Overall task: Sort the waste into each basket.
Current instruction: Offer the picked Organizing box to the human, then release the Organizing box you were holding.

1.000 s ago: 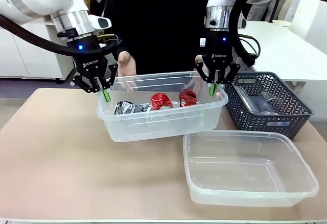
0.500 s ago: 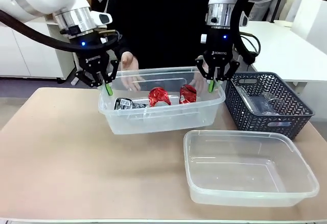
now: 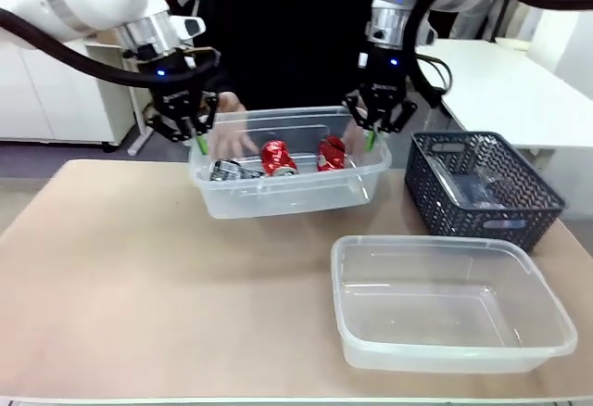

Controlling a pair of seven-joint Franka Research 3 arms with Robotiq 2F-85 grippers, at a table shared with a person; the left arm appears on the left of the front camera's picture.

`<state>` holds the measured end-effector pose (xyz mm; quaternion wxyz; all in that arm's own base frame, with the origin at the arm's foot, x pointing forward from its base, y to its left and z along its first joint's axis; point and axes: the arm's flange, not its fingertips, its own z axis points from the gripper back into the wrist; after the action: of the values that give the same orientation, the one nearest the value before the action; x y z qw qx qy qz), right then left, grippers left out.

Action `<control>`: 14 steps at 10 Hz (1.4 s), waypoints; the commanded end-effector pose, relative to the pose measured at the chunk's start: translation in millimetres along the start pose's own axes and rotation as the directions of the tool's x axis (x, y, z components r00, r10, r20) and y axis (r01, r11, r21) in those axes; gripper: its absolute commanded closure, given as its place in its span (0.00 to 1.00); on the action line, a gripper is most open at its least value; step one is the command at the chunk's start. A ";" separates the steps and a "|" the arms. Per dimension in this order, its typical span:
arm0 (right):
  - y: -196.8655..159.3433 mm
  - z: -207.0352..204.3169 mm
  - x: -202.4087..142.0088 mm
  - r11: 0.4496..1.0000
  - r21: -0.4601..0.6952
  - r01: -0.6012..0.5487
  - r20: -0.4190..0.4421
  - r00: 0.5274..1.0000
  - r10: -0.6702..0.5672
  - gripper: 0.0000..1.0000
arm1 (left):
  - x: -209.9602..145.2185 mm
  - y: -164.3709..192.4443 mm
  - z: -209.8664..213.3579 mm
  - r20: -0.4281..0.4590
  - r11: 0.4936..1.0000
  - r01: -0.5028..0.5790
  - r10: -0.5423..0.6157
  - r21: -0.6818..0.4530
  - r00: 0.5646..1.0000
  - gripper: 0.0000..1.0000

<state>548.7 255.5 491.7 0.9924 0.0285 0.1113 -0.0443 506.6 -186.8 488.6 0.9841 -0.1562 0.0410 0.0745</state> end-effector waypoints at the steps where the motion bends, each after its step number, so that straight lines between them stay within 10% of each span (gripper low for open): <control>1: -1.2 7.1 -8.7 1.000 0.005 -0.005 0.024 1.000 0.005 0.95 | -11.4 -1.6 13.1 0.024 1.000 0.003 -0.003 -0.006 1.000 0.94; 10: 2.0 10.1 -6.7 1.000 0.001 -0.011 0.014 1.000 0.011 0.95 | -7.3 -1.7 8.8 0.014 1.000 0.014 -0.014 0.012 1.000 0.94; 11: -4.6 11.2 -14.1 0.994 0.073 -0.076 0.057 0.996 0.072 0.39 | -9.2 -3.0 10.4 0.006 0.998 0.056 -0.056 0.012 0.998 0.37; 12: -11.9 13.9 -22.4 0.986 0.130 -0.104 0.129 0.988 0.087 0.39 | -13.9 -3.6 15.9 0.032 0.999 0.048 -0.048 0.011 0.998 0.37; 13: -21.6 21.1 -32.8 0.971 0.194 -0.139 0.206 0.974 0.098 0.00 | -19.9 -1.9 23.9 0.048 0.999 0.047 -0.047 0.012 0.998 0.00; 14: -33.0 31.6 -45.8 0.955 0.247 -0.166 0.267 0.959 0.098 0.38 | -28.1 1.3 33.5 0.069 0.999 0.041 -0.042 0.016 0.997 0.32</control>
<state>537.2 246.6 534.7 0.9933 0.1124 0.0154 -0.0203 493.0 -186.6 515.8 0.9866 -0.1513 0.0153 0.0586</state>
